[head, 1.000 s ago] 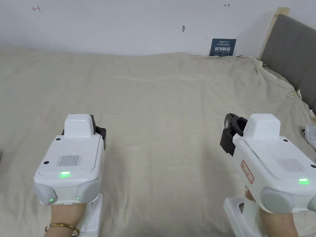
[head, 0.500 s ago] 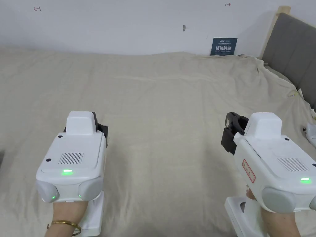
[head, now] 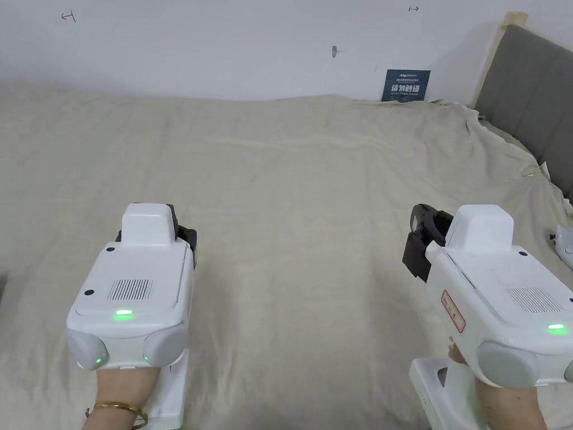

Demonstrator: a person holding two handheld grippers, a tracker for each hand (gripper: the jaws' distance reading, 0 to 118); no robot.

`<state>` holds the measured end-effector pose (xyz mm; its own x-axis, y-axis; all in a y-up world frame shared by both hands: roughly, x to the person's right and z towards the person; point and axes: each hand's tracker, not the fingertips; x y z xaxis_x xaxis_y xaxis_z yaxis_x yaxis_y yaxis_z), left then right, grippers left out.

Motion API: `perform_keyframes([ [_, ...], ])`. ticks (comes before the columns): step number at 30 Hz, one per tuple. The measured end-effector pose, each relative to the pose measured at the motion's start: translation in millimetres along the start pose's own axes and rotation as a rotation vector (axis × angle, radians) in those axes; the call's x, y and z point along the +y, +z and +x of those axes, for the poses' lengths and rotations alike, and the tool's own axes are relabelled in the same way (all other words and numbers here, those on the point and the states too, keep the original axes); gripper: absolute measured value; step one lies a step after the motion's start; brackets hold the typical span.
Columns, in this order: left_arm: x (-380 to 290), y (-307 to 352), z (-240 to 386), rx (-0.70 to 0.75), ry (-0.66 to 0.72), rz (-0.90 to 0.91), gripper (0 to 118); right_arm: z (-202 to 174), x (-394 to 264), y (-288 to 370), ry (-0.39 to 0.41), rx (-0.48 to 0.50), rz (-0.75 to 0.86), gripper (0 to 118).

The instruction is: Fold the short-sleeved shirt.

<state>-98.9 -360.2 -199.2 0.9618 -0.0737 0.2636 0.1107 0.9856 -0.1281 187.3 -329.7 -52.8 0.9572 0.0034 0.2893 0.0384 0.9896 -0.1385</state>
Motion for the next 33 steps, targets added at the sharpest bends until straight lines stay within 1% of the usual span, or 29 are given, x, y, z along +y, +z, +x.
perform_keyframes([
  [27, 1, 2, 3, -0.009, -0.001, 0.002, 0, -2, 1, 2, -0.008, 0.009, -0.013, 0],
  [28, 1, 3, 3, -0.014, 0.013, 0.003, 3, -2, 3, 3, -0.017, 0.008, -0.018, 1],
  [29, 1, 4, 2, -0.017, 0.028, 0.005, 12, -2, 6, 4, -0.032, 0.017, -0.040, 9],
  [30, 2, 5, 2, -0.022, 0.035, -0.006, 24, -1, 8, 4, -0.050, 0.026, -0.067, 32],
  [31, 3, 5, 2, -0.038, 0.047, -0.023, 48, 0, 12, 4, -0.085, 0.033, -0.083, 76],
  [32, 4, 5, 1, -0.048, 0.061, -0.037, 70, 2, 15, 3, -0.114, 0.057, -0.112, 106],
  [33, 5, 5, 1, -0.059, 0.072, -0.053, 88, 3, 18, 2, -0.147, 0.068, -0.136, 118],
])
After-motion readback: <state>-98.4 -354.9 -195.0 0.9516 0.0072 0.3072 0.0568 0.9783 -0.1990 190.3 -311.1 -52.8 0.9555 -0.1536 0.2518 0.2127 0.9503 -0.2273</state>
